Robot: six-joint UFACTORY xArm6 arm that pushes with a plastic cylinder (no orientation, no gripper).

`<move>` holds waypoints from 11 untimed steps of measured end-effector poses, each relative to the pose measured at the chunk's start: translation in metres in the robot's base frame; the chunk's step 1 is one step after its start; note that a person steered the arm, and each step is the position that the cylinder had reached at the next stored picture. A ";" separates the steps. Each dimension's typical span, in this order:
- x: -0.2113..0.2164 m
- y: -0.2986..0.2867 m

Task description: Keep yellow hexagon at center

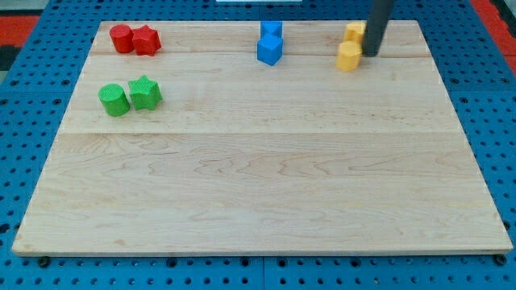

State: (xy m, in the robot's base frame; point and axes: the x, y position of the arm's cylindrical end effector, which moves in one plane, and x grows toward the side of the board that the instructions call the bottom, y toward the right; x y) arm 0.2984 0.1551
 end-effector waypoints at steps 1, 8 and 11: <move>0.060 -0.087; 0.030 -0.093; 0.060 -0.146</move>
